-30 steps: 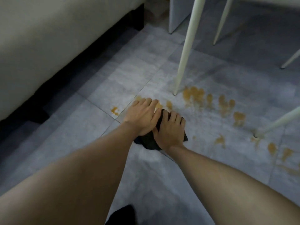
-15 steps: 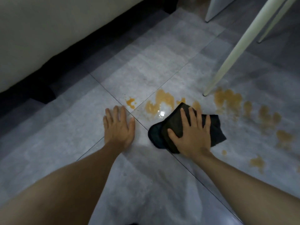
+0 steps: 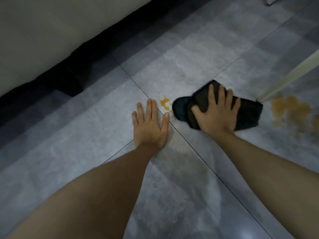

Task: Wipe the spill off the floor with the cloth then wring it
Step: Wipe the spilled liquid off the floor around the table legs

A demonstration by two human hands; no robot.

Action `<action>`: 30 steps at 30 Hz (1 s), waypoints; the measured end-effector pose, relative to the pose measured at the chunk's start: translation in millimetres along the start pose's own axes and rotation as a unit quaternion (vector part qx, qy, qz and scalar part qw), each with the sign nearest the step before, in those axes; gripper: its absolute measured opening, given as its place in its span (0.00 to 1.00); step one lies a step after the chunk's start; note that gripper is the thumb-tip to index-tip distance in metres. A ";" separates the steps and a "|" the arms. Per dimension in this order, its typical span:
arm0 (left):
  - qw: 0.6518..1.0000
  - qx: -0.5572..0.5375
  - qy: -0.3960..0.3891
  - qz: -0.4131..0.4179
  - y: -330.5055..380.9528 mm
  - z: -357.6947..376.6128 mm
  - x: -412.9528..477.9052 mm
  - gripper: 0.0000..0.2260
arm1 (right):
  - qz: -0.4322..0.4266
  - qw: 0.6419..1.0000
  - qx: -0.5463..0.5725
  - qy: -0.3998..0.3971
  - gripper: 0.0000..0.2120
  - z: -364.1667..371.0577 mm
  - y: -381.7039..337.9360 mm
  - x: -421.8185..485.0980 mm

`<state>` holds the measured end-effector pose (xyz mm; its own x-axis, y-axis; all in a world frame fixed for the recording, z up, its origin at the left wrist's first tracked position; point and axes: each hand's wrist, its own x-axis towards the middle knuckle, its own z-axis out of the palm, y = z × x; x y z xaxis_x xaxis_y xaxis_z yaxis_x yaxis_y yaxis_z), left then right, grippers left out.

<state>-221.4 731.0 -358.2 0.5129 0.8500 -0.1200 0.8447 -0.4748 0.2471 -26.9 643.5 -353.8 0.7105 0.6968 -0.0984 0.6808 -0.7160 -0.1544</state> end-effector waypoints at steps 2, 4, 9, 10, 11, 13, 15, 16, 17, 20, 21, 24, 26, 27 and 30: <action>1.000 -0.019 0.005 0.002 -2.6 0.8 2.1 0.37 | -0.045 0.999 -0.006 -0.010 0.43 1.3 -36.9 8.6; 0.999 -0.041 0.017 0.003 -4.5 -1.2 0.9 0.38 | -0.157 0.988 -0.008 0.002 0.41 5.9 -51.5 -11.6; 0.998 -0.051 0.021 -0.002 -2.6 -1.1 1.9 0.40 | -0.155 0.988 -0.010 0.010 0.39 4.1 -15.2 -10.7; 0.999 -0.047 0.020 -0.003 -1.1 0.4 1.0 0.40 | -0.111 0.994 -0.007 -0.005 0.39 -0.7 -21.0 6.8; 0.999 -0.044 0.021 -0.005 -0.6 2.4 -0.2 0.41 | -0.071 0.997 -0.001 -0.013 0.39 -3.1 -33.0 24.6; 0.999 -0.044 0.022 -0.005 -0.7 3.6 2.1 0.42 | -0.058 0.998 0.010 -0.022 0.39 -3.4 -70.2 46.2; 0.998 -0.059 0.024 -0.011 -1.6 3.0 3.8 0.43 | -0.128 0.991 0.004 -0.032 0.38 1.0 -100.1 40.6; 0.997 -0.071 0.028 -0.012 -2.4 1.6 2.6 0.44 | -0.174 0.984 0.002 -0.037 0.37 2.7 -104.7 29.4; 0.996 -0.084 0.028 -0.008 -2.3 -0.1 1.5 0.44 | -0.212 0.977 0.001 -0.034 0.36 4.2 -98.4 16.3; 0.997 -0.071 0.022 -0.004 -1.7 -0.5 0.6 0.43 | -0.236 0.972 0.002 -0.003 0.36 3.3 -59.7 6.2; 0.998 -0.060 0.017 -0.006 -1.6 0.7 1.6 0.43 | -0.207 0.978 0.003 0.000 0.36 2.4 -54.5 17.8; 0.999 -0.037 0.002 -0.014 -0.9 2.7 3.7 0.43 | -0.077 0.997 0.018 -0.018 0.37 1.4 -76.4 46.7; 0.999 -0.047 0.006 -0.010 -0.8 1.1 4.2 0.43 | -0.089 0.996 0.018 -0.021 0.37 4.6 -96.4 38.3; 0.998 -0.060 0.010 -0.009 -2.0 -0.4 3.9 0.43 | -0.127 0.992 0.017 -0.021 0.36 5.7 -97.3 24.3; 0.997 -0.073 0.006 -0.002 -2.4 -2.3 1.4 0.43 | -0.195 0.981 0.007 0.016 0.34 10.4 -55.7 -25.7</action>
<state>-223.0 733.9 -356.7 0.5074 0.8548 -0.1092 0.8149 -0.4348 0.3833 -85.0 666.0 -352.9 0.4025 0.9154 0.0021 0.8995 -0.3951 -0.1867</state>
